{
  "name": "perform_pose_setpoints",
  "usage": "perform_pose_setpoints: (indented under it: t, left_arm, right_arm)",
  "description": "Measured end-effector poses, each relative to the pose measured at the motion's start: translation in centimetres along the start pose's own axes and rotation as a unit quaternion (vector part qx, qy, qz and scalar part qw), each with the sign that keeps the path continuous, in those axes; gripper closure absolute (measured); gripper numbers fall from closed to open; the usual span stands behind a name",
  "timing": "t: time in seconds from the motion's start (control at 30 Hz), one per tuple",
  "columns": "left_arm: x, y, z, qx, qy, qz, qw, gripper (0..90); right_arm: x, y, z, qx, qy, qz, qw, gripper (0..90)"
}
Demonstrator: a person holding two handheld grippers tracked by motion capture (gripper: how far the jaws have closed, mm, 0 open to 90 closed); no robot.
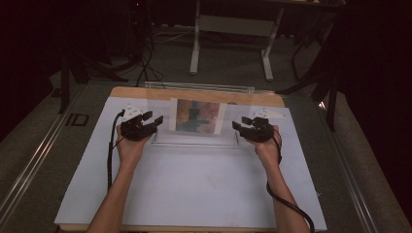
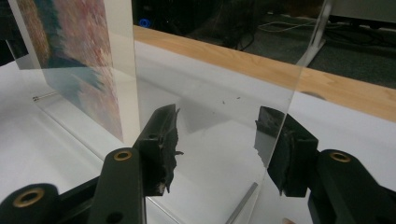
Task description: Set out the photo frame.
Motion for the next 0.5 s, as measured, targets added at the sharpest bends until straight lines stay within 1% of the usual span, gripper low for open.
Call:
perform_pose_setpoints:
  t: [0.13,0.27,0.4,0.5]
  left_arm:
    - [0.7,-0.5,0.5,0.002,-0.002,0.002,1.0,48.8]
    - [1.2,-1.0,0.9,0.004,-0.006,-0.001,1.0,48.8]
    - [1.7,-1.3,1.0,0.012,-0.007,-0.001,0.9999,48.7]
    - [2.1,-1.5,1.0,0.017,-0.008,-0.001,0.9998,48.6]
  right_arm:
    - [0.5,0.5,0.8,0.003,0.005,-0.001,1.0,47.7]
    - [1.0,0.8,1.1,0.006,0.007,0.0,1.0,47.7]
    - [1.5,1.2,1.1,0.012,0.007,0.002,0.9999,47.6]
    - [1.8,1.5,1.3,0.012,0.005,0.001,0.9999,47.6]
Point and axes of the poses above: each handheld gripper's, and its own axes: x roughly backward along the jaws, z roughly out of its underside, y roughly to its left, the point moved 9 cm from there along -x, roughly forward along the jaws, and after that the axes turned 5 degrees about -x, right-handed, at the moved point
